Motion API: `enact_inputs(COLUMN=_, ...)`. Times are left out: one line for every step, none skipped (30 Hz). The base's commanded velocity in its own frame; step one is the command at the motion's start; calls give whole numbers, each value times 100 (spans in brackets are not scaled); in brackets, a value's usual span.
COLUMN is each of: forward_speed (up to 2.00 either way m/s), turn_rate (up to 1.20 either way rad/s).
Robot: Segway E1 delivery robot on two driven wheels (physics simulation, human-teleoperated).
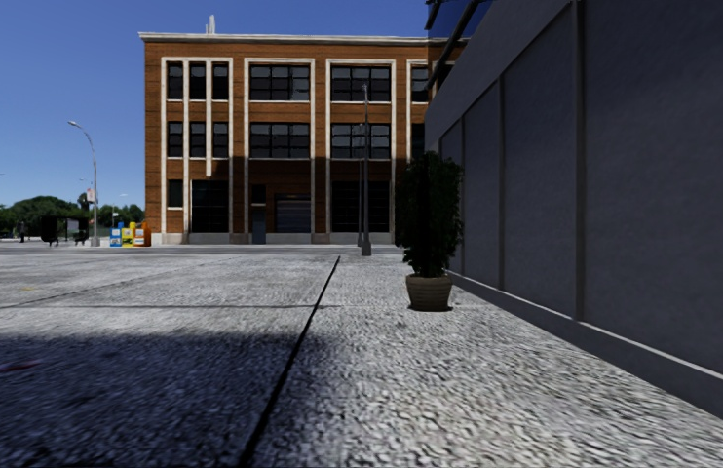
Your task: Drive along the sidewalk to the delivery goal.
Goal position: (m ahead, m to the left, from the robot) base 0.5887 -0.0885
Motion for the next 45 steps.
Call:
enact_inputs(forward_speed=135, turn_rate=-5)
enact_inputs(forward_speed=123, turn_rate=0)
enact_inputs(forward_speed=123, turn_rate=0)
enact_inputs(forward_speed=106, turn_rate=0)
enact_inputs(forward_speed=99, turn_rate=0)
enact_inputs(forward_speed=90, turn_rate=0)
enact_inputs(forward_speed=90, turn_rate=0)
enact_inputs(forward_speed=83, turn_rate=0)
enact_inputs(forward_speed=81, turn_rate=0)
enact_inputs(forward_speed=80, turn_rate=0)
enact_inputs(forward_speed=80, turn_rate=0)
enact_inputs(forward_speed=65, turn_rate=0)
enact_inputs(forward_speed=50, turn_rate=0)
enact_inputs(forward_speed=50, turn_rate=0)
enact_inputs(forward_speed=16, turn_rate=0)
enact_inputs(forward_speed=0, turn_rate=0)
enact_inputs(forward_speed=0, turn_rate=0)
enact_inputs(forward_speed=0, turn_rate=0)
enact_inputs(forward_speed=0, turn_rate=0)
enact_inputs(forward_speed=0, turn_rate=0)
enact_inputs(forward_speed=0, turn_rate=0)
enact_inputs(forward_speed=0, turn_rate=0)
enact_inputs(forward_speed=0, turn_rate=0)
enact_inputs(forward_speed=0, turn_rate=0)
enact_inputs(forward_speed=0, turn_rate=0)
enact_inputs(forward_speed=0, turn_rate=0)
enact_inputs(forward_speed=0, turn_rate=0)
enact_inputs(forward_speed=0, turn_rate=0)
enact_inputs(forward_speed=0, turn_rate=0)
enact_inputs(forward_speed=0, turn_rate=0)
enact_inputs(forward_speed=0, turn_rate=0)
enact_inputs(forward_speed=0, turn_rate=0)
enact_inputs(forward_speed=0, turn_rate=0)
enact_inputs(forward_speed=0, turn_rate=0)
enact_inputs(forward_speed=0, turn_rate=0)
enact_inputs(forward_speed=0, turn_rate=0)
enact_inputs(forward_speed=0, turn_rate=0)
enact_inputs(forward_speed=0, turn_rate=0)
enact_inputs(forward_speed=0, turn_rate=0)
enact_inputs(forward_speed=0, turn_rate=0)
enact_inputs(forward_speed=0, turn_rate=0)
enact_inputs(forward_speed=0, turn_rate=0)
enact_inputs(forward_speed=0, turn_rate=0)
enact_inputs(forward_speed=0, turn_rate=0)
enact_inputs(forward_speed=0, turn_rate=0)
